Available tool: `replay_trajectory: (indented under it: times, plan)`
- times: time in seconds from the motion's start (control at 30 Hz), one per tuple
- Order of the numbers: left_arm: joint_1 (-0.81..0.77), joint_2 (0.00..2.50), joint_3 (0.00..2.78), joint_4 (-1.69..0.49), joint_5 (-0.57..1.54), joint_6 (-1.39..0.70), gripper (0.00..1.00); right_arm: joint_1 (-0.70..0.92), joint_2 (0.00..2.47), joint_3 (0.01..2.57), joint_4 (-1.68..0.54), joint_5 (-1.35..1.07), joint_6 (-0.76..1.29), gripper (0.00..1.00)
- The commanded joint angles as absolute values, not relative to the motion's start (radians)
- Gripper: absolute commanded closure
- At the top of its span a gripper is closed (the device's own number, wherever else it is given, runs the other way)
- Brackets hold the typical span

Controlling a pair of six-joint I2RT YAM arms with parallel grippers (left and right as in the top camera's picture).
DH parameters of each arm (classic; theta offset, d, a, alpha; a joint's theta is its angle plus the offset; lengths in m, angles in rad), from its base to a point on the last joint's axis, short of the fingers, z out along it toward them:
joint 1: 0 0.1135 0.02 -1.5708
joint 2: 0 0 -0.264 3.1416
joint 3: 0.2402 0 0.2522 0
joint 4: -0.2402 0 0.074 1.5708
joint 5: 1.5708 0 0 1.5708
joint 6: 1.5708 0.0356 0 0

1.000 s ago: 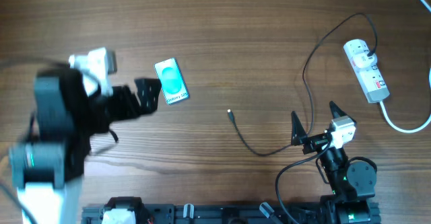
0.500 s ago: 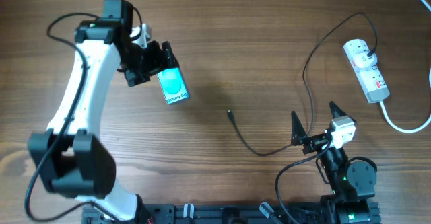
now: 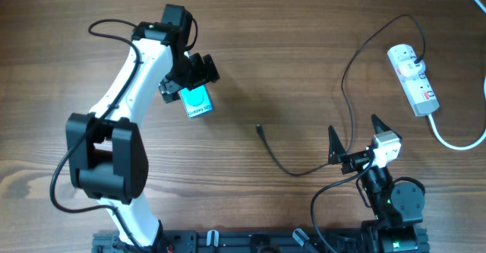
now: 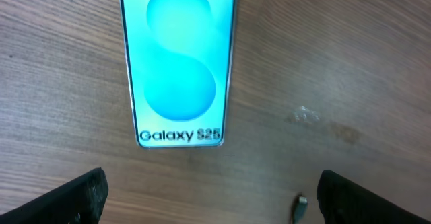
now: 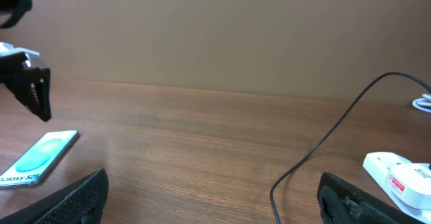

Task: Plug charger to phone and switch on socket
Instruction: 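Reach the left gripper forward to the teal phone and grasp it, then lift the phone with the left gripper and tilt it upright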

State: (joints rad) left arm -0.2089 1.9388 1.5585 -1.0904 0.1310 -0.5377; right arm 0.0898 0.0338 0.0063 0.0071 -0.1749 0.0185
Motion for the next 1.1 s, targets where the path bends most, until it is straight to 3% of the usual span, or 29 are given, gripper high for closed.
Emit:
replay_trajectory:
  times: [0.0,0.3,1.07]
  plan:
    - [-0.226,1.991,1.570,-1.072,0.076,-0.593,0.00,0.085,0.031,0.005,0.010,-0.158,0.027,0.00]
    - [-0.227,2.059,1.569,-1.031,-0.019,-0.584,0.00,0.084,0.031,0.005,0.010,-0.159,0.027,0.00]
    - [-0.227,2.203,1.555,-0.957,-0.007,-0.535,0.00,0.084,0.031,0.005,0.010,-0.159,0.027,0.00]
